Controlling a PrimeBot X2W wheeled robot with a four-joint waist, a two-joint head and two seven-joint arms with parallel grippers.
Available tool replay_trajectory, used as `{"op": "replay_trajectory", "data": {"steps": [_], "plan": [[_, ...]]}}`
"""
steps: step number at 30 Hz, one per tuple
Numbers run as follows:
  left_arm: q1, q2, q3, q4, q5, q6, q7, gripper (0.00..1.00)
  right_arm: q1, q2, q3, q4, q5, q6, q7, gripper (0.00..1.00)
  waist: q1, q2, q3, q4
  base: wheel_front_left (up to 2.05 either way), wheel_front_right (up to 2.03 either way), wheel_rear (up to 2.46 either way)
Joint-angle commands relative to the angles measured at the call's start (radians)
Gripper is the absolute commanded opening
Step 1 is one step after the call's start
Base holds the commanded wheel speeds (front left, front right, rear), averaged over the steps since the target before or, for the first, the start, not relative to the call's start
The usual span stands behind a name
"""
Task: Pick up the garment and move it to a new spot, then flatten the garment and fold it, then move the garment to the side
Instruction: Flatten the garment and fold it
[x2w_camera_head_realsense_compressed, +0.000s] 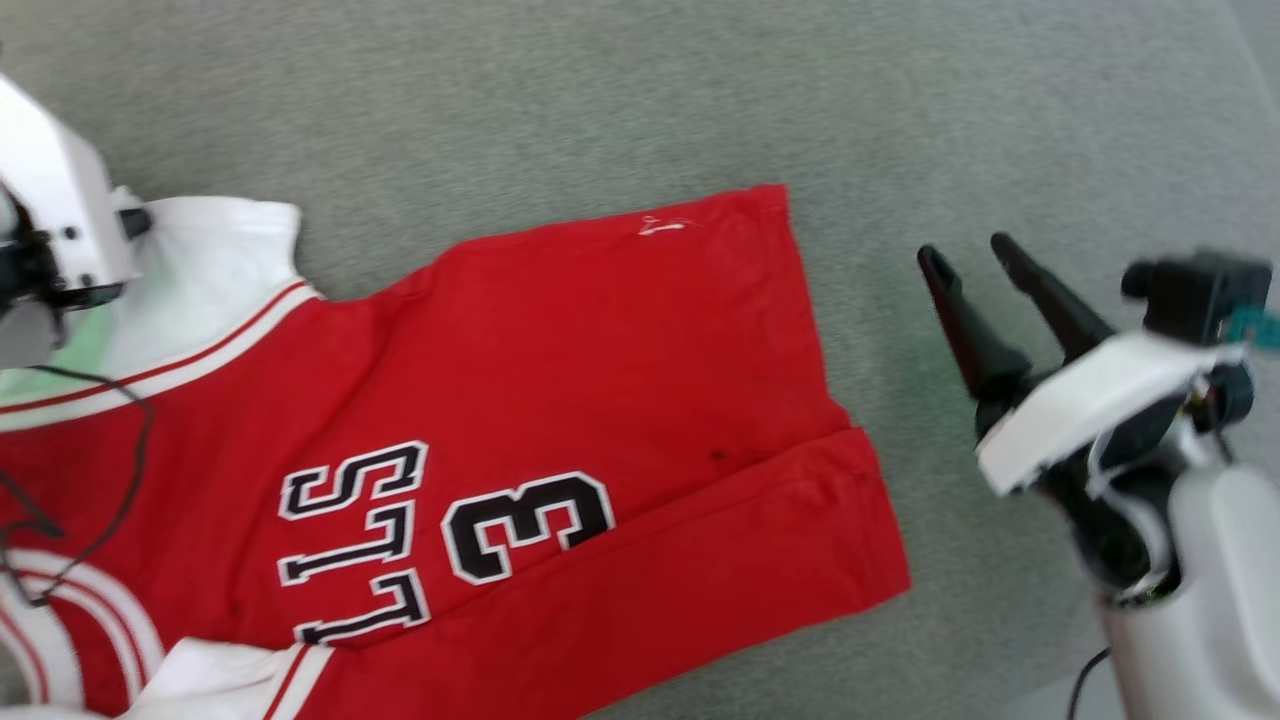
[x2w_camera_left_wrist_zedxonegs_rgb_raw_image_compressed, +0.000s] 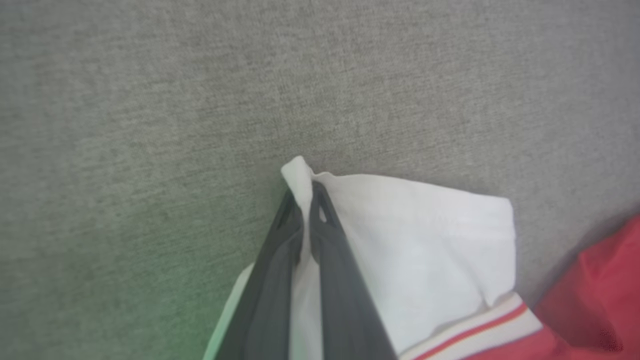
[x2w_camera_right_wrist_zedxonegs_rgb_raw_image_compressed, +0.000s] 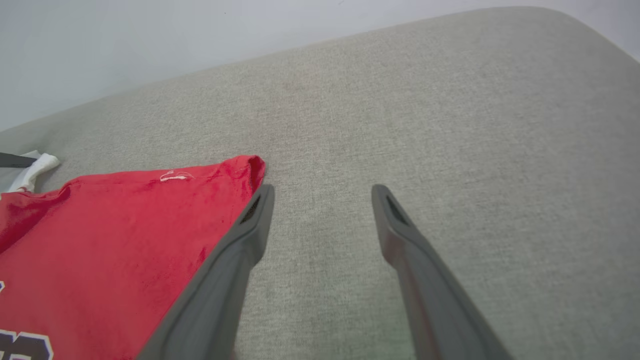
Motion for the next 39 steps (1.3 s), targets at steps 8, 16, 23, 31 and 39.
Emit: {"op": "replay_trajectory", "data": {"steps": [8,16,23,31,39], "plan": [[-0.097,-0.11,-0.04,-0.035,0.048,-0.075,-0.09,0.0,-0.208,-0.086,-0.026,0.101,0.121,0.0,0.392,1.0,0.0,-0.0001,0.003,0.155,0.0,0.0,0.0],[-0.164,-0.19,-0.072,-0.046,0.079,-0.126,-0.151,0.0,-0.349,-0.074,-0.069,0.225,0.08,0.0,0.626,1.0,0.0,-0.0001,0.03,0.262,0.0,0.0,0.0],[-0.172,-0.23,-0.066,-0.035,0.06,-0.159,-0.198,0.0,-0.374,-0.044,-0.075,0.358,0.053,-0.001,0.753,1.0,0.0,-0.0001,0.045,0.299,0.0,0.0,0.0],[-0.175,-0.242,-0.072,0.006,0.051,-0.188,-0.218,0.0,-0.376,-0.039,-0.071,0.383,0.045,0.0,0.777,0.0,0.0,-0.0001,0.032,0.302,0.0,0.0,0.0],[-0.119,-0.224,-0.066,0.024,0.05,-0.206,-0.268,0.0,-0.372,-0.089,-0.046,0.292,0.053,0.0,0.678,0.0,0.0,-0.0001,-0.067,0.3,0.0,0.0,0.0]]}}
